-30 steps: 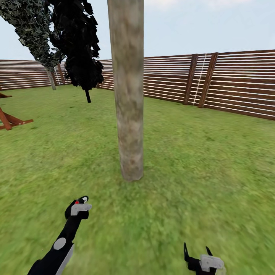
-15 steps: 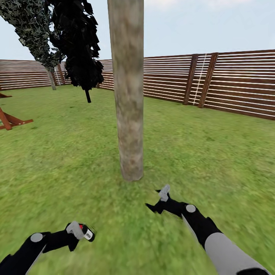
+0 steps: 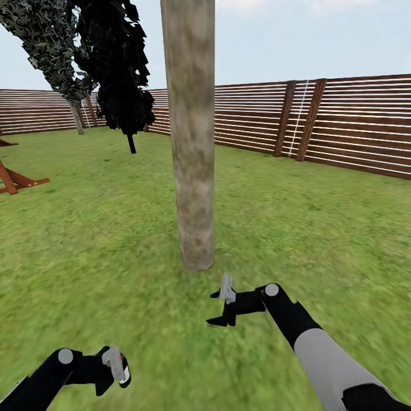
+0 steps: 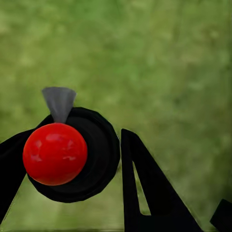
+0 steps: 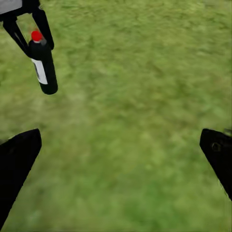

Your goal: In the garden, pick up the pesticide atomizer on the floor and spray pesticide onto both trees until each tree trunk is fully covered.

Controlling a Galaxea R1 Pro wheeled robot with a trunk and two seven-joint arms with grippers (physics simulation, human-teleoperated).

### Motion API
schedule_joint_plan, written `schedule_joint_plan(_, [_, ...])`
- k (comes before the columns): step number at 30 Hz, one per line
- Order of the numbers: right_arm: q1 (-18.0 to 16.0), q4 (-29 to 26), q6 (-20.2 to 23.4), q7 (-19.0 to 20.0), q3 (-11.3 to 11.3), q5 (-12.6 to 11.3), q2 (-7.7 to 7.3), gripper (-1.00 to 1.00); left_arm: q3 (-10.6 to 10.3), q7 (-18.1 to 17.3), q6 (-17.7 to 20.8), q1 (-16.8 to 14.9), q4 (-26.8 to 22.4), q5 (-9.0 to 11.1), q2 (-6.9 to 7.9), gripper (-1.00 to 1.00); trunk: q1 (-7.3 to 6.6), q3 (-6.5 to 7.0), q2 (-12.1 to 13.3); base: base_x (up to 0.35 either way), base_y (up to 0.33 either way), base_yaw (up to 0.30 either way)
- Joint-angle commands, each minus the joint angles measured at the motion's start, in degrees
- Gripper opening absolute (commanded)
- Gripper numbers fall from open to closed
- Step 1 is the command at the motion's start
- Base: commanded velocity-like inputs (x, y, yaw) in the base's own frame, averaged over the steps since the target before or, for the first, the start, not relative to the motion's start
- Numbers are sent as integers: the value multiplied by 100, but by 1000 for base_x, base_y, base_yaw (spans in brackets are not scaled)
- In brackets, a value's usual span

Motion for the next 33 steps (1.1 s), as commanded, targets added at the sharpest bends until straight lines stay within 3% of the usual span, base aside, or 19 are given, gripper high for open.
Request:
schedule_joint_plan(1, [-1,1,0,15,0,0,1,-100,10,-1,-22,1,-5,-297,-98,-100,0,0,0,0,0,0])
schedule_joint_plan(3, [-2,3,0,27,0,1,2,-100,28,-1,-39,-2,-4,-675,-236,-100,0,0,0,0,0,0])
schedule_joint_plan(6, [-2,26,0,32,0,3,-2,-100,36,-1,-52,0,4,-773,-284,-100,0,0,0,0,0,0])
schedule_joint_plan(8, [-2,44,-8,39,3,9,-6,-100,42,-27,-517,-5,39,-772,-370,-100,0,0,0,0,0,0])
schedule_joint_plan(9, [-2,46,-9,39,10,10,-4,-100,38,-38,-619,-7,46,-783,-565,-100,0,0,0,0,0,0])
schedule_joint_plan(13, [-2,63,-9,40,17,2,2,-100,28,-49,-610,-217,47,-820,-1021,-100,0,0,0,0,0,0])
schedule_joint_plan(20, [-2,64,-9,40,40,2,9,-100,11,-80,-210,-530,29,-845,-1371,-100,0,0,0,0,0,0])
schedule_joint_plan(23, [-2,64,-9,38,320,-4,11,-100,-2,-250,107,-673,-15,-859,-1532,-100,0,0,0,0,0,0])
schedule_joint_plan(28, [-2,64,-9,31,402,-8,11,-100,-462,-328,285,-812,-28,-856,-1571,-100,0,0,0,0,0,0])
schedule_joint_plan(33, [-2,64,-11,31,404,-8,10,-100,-541,-327,425,-907,-30,-871,-1794,-100,0,0,0,0,0,0])
